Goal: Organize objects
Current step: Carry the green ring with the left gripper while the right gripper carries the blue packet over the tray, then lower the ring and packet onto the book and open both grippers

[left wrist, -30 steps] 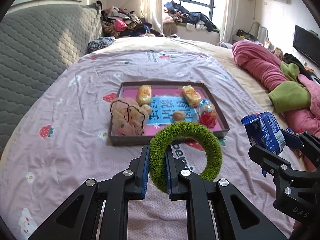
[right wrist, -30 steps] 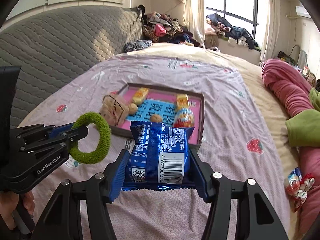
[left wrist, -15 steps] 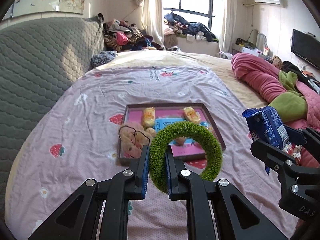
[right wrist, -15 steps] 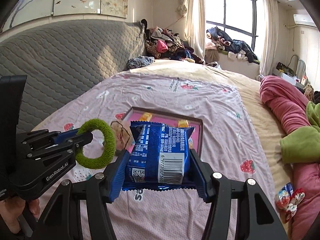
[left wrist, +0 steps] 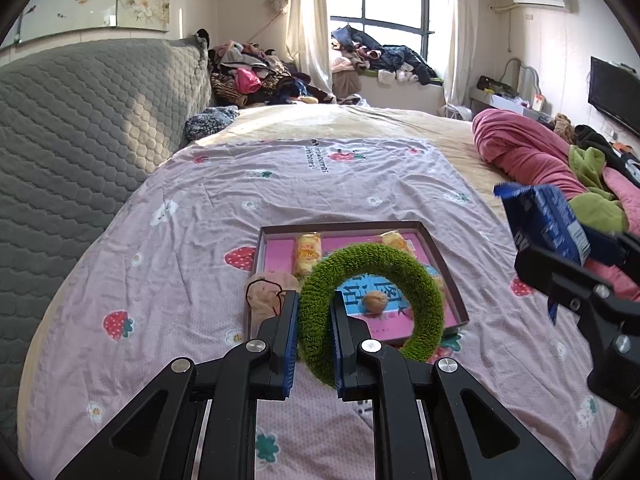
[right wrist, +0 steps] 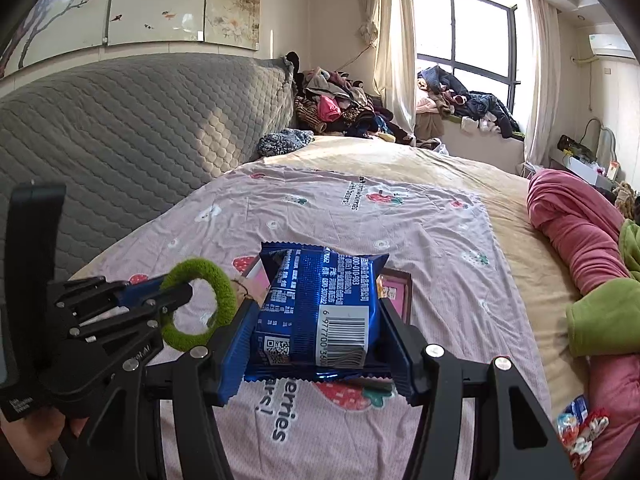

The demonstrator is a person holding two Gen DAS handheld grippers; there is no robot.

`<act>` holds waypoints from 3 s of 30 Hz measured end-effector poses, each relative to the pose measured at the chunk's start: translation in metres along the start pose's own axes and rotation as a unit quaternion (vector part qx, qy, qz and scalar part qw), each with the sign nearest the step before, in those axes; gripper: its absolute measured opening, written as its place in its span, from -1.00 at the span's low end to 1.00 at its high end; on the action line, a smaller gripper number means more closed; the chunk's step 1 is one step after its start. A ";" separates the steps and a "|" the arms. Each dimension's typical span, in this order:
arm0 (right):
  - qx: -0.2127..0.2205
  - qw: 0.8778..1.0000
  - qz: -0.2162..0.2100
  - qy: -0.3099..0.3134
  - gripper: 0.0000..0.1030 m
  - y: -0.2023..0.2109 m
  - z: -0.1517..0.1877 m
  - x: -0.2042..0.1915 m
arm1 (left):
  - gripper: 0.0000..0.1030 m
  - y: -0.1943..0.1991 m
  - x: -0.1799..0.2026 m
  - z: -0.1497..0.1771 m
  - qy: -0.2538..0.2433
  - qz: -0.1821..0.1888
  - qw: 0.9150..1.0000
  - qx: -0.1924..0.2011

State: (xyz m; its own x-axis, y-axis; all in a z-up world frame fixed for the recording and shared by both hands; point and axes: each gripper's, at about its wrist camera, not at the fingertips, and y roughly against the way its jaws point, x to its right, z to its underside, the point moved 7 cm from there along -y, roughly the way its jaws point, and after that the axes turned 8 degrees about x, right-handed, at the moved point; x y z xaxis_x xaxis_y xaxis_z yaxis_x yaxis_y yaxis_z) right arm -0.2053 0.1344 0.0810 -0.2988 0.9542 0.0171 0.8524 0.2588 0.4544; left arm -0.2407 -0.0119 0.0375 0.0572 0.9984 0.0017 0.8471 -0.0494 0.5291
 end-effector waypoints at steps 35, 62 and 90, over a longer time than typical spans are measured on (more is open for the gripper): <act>-0.073 0.997 0.000 -0.013 0.15 -0.180 0.042 0.031 | -0.72 -0.164 0.002 0.039 -0.020 0.002 0.997 -0.070; -0.184 0.983 0.015 0.005 0.15 -0.281 0.105 0.028 | -0.72 -0.209 -0.001 0.093 -0.022 0.008 0.993 -0.114; -0.118 0.993 0.022 -0.011 0.38 -0.215 0.054 0.041 | 0.55 -0.184 0.002 0.086 -0.008 0.015 0.993 -0.115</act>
State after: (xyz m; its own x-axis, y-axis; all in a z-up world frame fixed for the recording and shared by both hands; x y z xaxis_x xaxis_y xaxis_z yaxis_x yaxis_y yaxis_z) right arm -0.3775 0.1256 -0.0639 -0.2510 0.9677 0.0237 0.7398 0.1760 0.6494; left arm -0.3512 -0.0034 -0.1325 0.0905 0.9959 0.0084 0.7019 -0.0698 0.7088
